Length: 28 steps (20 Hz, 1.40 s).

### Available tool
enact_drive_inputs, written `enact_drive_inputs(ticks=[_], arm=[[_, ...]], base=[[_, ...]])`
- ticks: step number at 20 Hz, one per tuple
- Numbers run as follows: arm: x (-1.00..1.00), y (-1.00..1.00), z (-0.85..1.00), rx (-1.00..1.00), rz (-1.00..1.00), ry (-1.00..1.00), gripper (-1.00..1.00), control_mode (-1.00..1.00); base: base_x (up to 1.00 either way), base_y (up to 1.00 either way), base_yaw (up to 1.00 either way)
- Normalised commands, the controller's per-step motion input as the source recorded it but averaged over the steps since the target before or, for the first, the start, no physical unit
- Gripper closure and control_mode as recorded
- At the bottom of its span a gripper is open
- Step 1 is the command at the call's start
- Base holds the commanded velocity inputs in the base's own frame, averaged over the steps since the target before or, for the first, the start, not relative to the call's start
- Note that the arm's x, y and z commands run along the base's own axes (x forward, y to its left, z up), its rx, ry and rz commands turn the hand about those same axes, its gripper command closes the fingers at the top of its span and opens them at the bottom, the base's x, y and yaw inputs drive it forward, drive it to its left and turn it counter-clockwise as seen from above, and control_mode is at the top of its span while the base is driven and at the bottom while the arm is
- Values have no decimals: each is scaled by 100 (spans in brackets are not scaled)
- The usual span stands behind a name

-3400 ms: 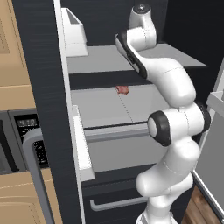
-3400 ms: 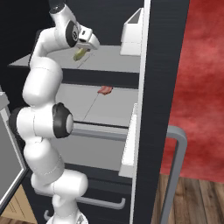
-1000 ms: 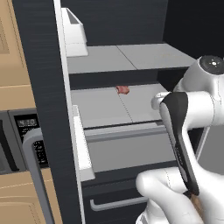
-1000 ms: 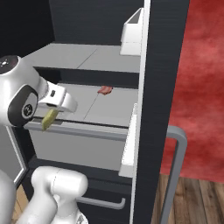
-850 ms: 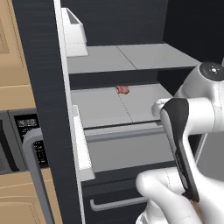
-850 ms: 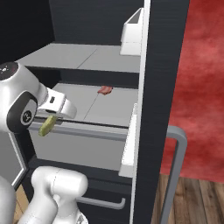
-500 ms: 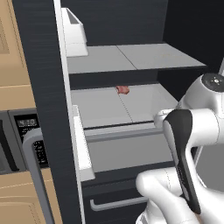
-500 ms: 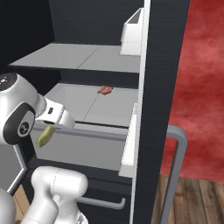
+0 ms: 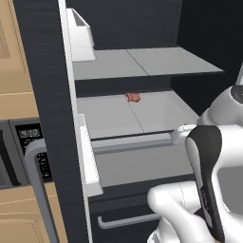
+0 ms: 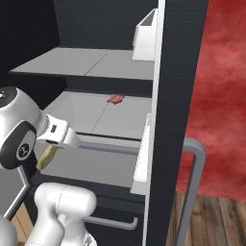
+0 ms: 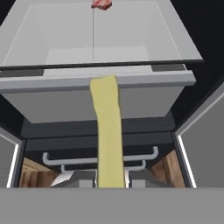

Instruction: Retrieve the butter from the fridge and place it on a plate on the dining table. Then retrieve the butter knife by the fridge and place it near the plate.

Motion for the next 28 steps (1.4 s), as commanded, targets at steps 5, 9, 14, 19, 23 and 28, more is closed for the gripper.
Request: enact_drive_inputs(ticks=[5,9,14,19,23,28], arm=[[-9,0,-5,0,0,6,100,-100],[-6,0,-4,0,0,4,100,-100],[-3,0,-1,0,0,1,100,100],[0,0,0,0,0,0,100,100],[0,0,0,0,0,0,100,100],[0,0,0,0,0,0,100,100]], base=[[0,0,0],[0,0,0],[-26,0,0],[-46,0,0],[-55,0,0],[-72,0,0]])
